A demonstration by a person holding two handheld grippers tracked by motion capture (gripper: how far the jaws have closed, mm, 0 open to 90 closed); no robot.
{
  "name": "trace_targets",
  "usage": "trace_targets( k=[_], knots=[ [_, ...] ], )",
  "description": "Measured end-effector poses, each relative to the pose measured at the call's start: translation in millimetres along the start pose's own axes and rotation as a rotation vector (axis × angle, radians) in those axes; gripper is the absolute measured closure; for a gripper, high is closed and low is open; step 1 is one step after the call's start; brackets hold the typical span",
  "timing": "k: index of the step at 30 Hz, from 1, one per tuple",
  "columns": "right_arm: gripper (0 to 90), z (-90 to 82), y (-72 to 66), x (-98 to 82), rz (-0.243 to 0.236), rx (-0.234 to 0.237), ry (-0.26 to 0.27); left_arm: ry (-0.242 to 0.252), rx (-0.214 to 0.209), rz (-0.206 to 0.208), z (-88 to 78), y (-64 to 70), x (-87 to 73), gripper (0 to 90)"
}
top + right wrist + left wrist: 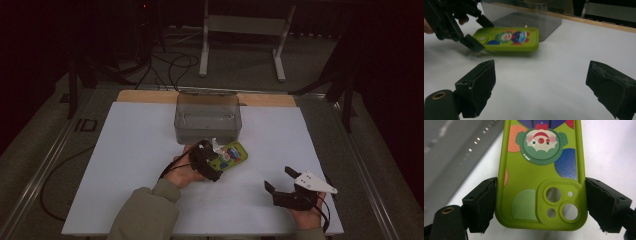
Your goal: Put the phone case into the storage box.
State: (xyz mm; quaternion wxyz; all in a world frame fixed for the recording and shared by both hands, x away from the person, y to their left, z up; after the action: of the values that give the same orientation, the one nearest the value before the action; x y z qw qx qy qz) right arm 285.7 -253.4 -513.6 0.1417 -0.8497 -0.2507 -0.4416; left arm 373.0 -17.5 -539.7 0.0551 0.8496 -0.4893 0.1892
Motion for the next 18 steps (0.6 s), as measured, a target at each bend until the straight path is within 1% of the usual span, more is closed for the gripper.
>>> trace_targets(
  k=[1,2,4,5,6,7,9,10,11,12,14,16,18],
  knots=[
    [9.1,0.0,0.0,0.0,0.0,0.0,0.0,0.0,0.0,0.0,0.0,0.0,0.0,16.1],
    [9.1,2.0,-3.7,2.3,0.002,0.014,0.0,0.018,0.011,-0.003,-5.6,-1.1,-0.8,16.1],
    [9.1,2.5,-4.7,3.4,0.004,0.017,0.0,0.048,0.034,-0.012,-13.0,-2.2,-1.7,16.1],
    [9.1,2.8,-7.2,4.7,0.014,0.025,0.0,0.064,0.043,-0.017,-16.8,-2.6,-2.5,16.1],
    [9.1,4.0,-13.4,7.6,0.022,0.048,0.004,0.081,0.051,-0.02,-20.7,-2.8,-3.4,16.1],
    [9.1,4.0,-13.4,7.6,0.022,0.048,0.004,0.097,0.058,-0.024,-24.5,-3.1,-4.3,16.1],
    [9.1,6.4,-20.3,12.4,0.016,0.073,0.006,0.131,0.078,-0.037,-32.2,-3.9,-5.7,16.1],
    [9.1,7.8,-23.4,15.6,0.009,0.081,0.005,0.15,0.088,-0.041,-36.8,-4.3,-6.2,16.1],
    [9.1,9.2,-25.7,18.9,0.004,0.083,0.0,0.181,0.094,-0.053,-41.4,-4.0,-5.9,16.1],
    [9.1,10.8,-27.3,22.8,0.003,0.084,-0.001,0.211,0.106,-0.054,-48.4,-3.5,-6.6,16.1],
    [9.1,13.6,-32.1,31.4,0.0,0.116,0.001,0.251,0.118,-0.057,-56.9,-1.2,-7.7,16.1],
    [9.1,15.9,-37.2,40.7,-0.014,0.137,0.007,0.279,0.146,-0.049,-64.2,1.2,-9.9,16.1],
    [9.1,18.5,-43.5,50.3,-0.023,0.169,0.014,0.314,0.151,-0.046,-69.6,4.3,-11.5,16.1]
  ],
)
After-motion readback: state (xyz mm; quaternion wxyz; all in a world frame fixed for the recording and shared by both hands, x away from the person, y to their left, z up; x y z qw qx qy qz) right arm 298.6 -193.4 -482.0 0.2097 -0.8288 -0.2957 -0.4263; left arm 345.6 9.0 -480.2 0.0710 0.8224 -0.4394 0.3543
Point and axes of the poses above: each handheld gripper's, and its own axes: z roughly forward along the jaws, x roughly out of its top, y roughly to its right, the point moved 7 cm from there along z, roughly forward along the jaws, and after that the axes turned 11 degrees about -y, right-handed, at the moved point
